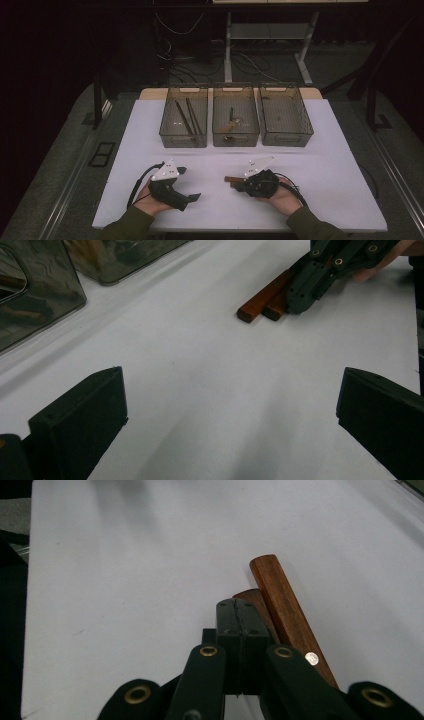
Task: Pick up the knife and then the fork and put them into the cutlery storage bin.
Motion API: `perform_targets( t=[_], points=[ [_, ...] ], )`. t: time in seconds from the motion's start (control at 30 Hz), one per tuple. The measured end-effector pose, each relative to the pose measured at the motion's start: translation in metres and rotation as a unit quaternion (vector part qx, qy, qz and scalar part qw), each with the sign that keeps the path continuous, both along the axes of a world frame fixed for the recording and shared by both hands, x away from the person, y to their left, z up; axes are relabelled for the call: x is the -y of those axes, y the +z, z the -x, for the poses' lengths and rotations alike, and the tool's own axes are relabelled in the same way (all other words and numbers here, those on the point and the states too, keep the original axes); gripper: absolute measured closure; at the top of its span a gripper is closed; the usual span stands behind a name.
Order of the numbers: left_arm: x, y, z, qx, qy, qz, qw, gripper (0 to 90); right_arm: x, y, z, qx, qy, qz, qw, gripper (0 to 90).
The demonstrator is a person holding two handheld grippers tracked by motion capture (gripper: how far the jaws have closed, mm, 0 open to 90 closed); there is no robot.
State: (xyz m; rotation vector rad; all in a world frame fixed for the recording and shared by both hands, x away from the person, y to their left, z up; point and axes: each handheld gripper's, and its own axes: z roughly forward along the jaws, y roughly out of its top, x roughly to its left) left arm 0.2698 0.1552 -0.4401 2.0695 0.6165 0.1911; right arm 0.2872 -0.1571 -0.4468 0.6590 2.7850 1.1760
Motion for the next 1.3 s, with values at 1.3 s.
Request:
perform_targets(
  t=[1.3],
  points=[
    [0.0,0.001,0.001,-0.001,-0.006,0.002,1.0,0.0,0.033,0.033,-0.014,0.004,-0.08,-0.017,0.9967,55.9]
  ],
)
